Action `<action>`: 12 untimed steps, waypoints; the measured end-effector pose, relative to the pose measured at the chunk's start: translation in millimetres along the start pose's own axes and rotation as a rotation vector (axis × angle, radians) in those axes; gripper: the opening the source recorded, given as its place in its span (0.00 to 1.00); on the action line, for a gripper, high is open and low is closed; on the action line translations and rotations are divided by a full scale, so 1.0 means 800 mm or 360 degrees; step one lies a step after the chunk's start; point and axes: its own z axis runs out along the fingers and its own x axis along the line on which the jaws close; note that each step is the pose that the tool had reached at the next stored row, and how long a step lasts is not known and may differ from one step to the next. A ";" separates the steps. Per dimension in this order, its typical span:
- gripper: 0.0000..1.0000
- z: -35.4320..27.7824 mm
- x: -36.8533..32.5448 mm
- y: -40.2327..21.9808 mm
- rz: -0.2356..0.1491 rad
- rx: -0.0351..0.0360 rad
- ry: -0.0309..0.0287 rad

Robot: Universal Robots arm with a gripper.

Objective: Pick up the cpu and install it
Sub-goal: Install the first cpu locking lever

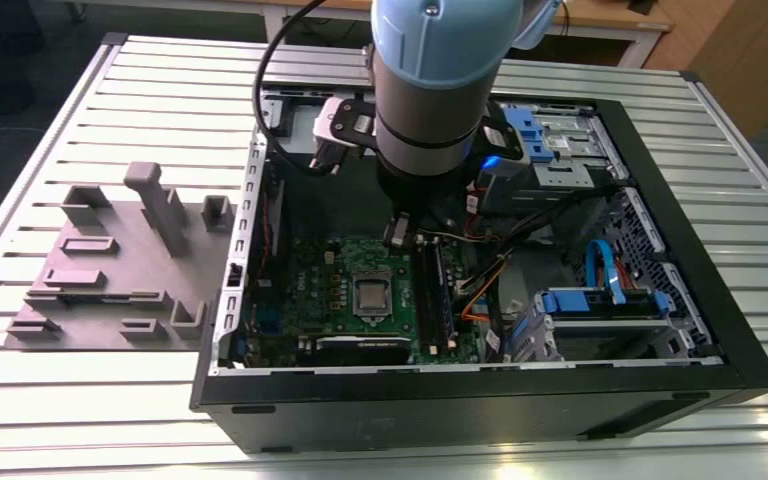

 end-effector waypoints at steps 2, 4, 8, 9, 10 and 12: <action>0.10 0.0006 0.0001 -0.0001 0.0000 0.0000 0.00177; 0.10 0.0007 0.0002 0.0000 0.0001 -0.0001 0.00246; 0.10 0.0007 0.0002 -0.0002 0.0003 -0.0009 0.00363; 0.10 0.0008 -0.0001 -0.0011 0.0004 -0.0010 0.00337; 0.10 0.0009 -0.0004 -0.0018 0.0007 -0.0009 0.00332; 0.10 0.0010 -0.0008 -0.0031 0.0014 -0.0008 0.00331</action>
